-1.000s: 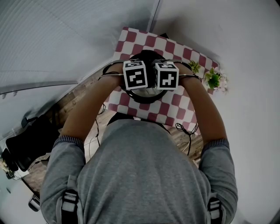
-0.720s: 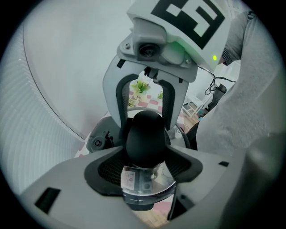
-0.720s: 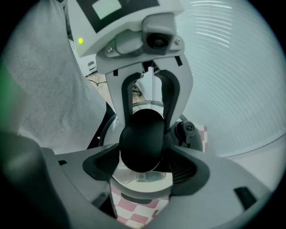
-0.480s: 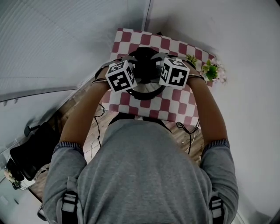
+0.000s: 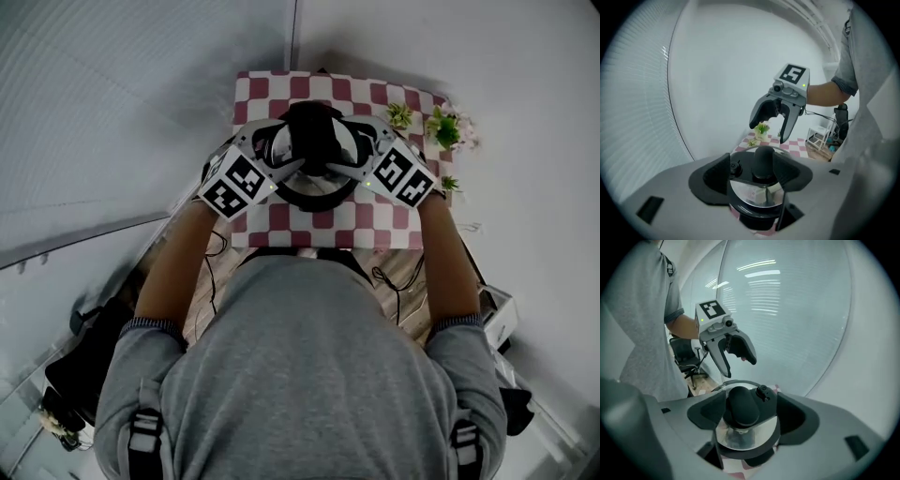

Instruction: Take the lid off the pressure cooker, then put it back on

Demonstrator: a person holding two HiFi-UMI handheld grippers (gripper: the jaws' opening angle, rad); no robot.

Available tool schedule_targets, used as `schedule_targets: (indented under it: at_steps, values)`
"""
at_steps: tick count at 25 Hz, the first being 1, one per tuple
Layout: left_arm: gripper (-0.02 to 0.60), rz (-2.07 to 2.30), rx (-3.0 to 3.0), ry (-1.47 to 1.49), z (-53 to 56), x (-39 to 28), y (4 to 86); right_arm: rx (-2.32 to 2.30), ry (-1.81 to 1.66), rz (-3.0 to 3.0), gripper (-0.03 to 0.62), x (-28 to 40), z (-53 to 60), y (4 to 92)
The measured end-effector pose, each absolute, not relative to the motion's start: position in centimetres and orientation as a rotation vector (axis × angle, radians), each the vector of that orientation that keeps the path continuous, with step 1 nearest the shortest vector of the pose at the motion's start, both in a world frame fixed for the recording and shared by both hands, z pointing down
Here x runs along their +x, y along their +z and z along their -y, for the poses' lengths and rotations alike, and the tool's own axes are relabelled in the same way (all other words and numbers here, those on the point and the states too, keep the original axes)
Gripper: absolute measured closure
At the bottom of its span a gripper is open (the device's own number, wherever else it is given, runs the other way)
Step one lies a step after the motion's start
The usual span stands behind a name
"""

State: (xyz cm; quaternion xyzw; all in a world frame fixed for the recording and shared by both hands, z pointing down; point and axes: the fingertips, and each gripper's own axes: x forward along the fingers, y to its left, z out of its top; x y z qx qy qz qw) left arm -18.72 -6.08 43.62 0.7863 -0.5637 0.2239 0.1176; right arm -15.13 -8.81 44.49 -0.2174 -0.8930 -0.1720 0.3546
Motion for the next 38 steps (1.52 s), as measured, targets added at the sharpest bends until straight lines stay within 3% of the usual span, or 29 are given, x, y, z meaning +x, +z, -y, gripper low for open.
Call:
schedule_targets:
  at_steps: [8,13,26,32,38]
  values:
    - [0.275,1.839,2.405,0.273,4.1,-18.4,38.7,-0.255,-0.182,2.698,0.292,-12.3,8.2,39.7]
    - [0.334,1.853,2.396,0.126,2.5,-16.2,37.6,-0.183,-0.034,2.855,0.353,-9.9,6.9,38.2]
    - [0.437,2.053,2.305,-0.012,-3.2,-9.1,35.5,-0.173,-0.011,2.979,0.439,-2.7,1.9,36.2]
    - [0.52,2.116,2.281,-0.03,-5.4,-6.8,35.5,-0.117,-0.029,3.023,0.485,-0.3,0.1,36.1]
    - [0.551,2.158,2.246,-0.028,-7.0,-5.4,36.1,-0.077,-0.102,3.031,0.516,1.5,-1.4,36.4]
